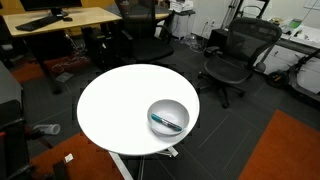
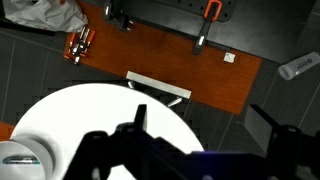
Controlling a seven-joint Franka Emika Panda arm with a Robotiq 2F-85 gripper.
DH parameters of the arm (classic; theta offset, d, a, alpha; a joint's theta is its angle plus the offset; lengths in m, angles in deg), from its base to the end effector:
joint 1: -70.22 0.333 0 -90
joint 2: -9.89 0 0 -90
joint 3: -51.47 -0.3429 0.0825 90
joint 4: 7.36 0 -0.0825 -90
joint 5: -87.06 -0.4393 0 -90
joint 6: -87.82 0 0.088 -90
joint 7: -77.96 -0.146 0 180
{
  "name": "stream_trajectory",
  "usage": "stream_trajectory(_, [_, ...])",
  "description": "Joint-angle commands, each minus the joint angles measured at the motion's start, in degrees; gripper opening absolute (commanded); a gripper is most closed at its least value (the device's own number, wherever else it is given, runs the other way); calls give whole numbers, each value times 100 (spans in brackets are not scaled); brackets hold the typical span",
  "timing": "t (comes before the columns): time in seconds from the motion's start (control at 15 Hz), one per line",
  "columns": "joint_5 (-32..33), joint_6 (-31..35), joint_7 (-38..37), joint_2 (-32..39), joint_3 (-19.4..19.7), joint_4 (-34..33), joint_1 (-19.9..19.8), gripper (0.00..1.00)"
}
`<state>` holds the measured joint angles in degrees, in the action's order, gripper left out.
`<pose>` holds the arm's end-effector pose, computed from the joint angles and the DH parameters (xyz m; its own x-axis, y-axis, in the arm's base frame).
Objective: Remove the green marker from the grey bowl and place it on the table
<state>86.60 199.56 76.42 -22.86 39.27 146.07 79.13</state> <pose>0.3468 0.1239 0.3509 0.9468 0.2785 -0.1612 0.2979 -0.9480 0.1119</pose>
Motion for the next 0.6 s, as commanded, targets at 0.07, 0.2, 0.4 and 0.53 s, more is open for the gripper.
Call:
stream_trajectory(0.07, [161,195,-312,-135,214,-179,-174,100])
stream_trajectory(0.2, [177,325,-492,-193,341,-319,-347,100])
stream_trajectory(0.4, [242,584,-835,-143,539,-581,-727,100])
stream_trajectory(0.53, [358,807,-1086,-8,650,-763,-1027,100])
